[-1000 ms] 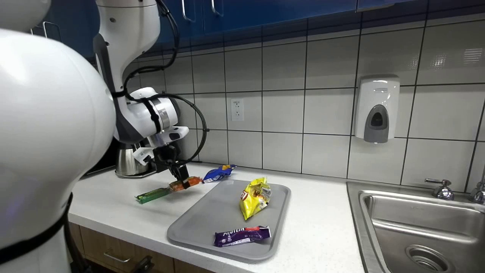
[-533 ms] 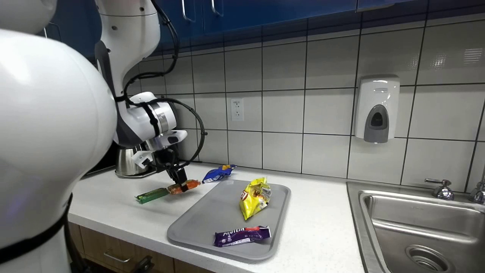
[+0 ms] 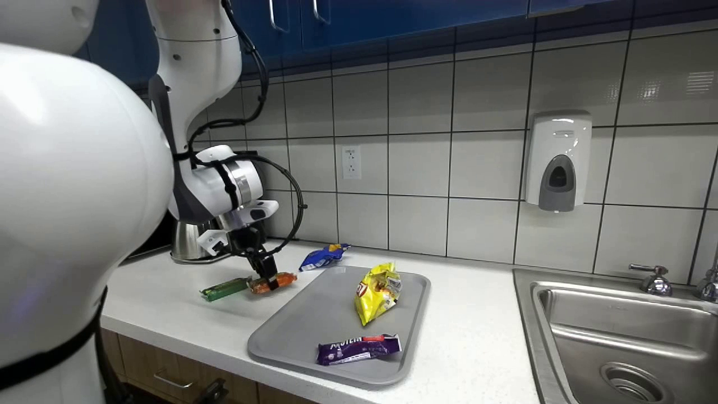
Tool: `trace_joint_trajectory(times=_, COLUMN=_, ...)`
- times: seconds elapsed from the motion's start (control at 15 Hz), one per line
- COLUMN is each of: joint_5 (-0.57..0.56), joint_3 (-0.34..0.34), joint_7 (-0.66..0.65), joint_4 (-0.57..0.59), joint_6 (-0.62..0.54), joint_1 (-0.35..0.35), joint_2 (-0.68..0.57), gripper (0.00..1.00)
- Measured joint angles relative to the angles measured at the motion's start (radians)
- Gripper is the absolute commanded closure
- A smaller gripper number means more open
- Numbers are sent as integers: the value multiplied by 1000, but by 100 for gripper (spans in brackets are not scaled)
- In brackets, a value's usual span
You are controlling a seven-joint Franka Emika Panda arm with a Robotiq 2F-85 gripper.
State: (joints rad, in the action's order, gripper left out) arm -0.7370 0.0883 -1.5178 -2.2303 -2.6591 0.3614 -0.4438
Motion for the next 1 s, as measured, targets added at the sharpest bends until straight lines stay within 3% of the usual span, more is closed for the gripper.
trace_joint_trajectory(times=0.53, joint_5=11, joint_3=-12, joint_7=10, joint_4=28, joint_6=0, joint_1=10, joint_2=-32, gripper=83)
trace_joint_trajectory(times=0.6, joint_5=11, joint_3=-13, joint_7=11, joint_4=29, joint_6=0, joint_1=11, joint_2=-33, gripper=66)
trace_joint_trajectory(times=0.67, joint_5=12, joint_3=-13, joint_7=11, joint_4=30, joint_6=0, joint_1=12, joint_2=-33, gripper=33)
trace_joint_trajectory(times=0.8, joint_5=14, joint_3=-14, joint_7=12, joint_4=31, joint_6=0, joint_1=12, joint_2=-34, gripper=27)
trace_joint_trajectory(times=1.0, joint_5=26, joint_3=-14, joint_7=16, joint_4=33, joint_6=0, joint_1=13, joint_2=-35, gripper=4)
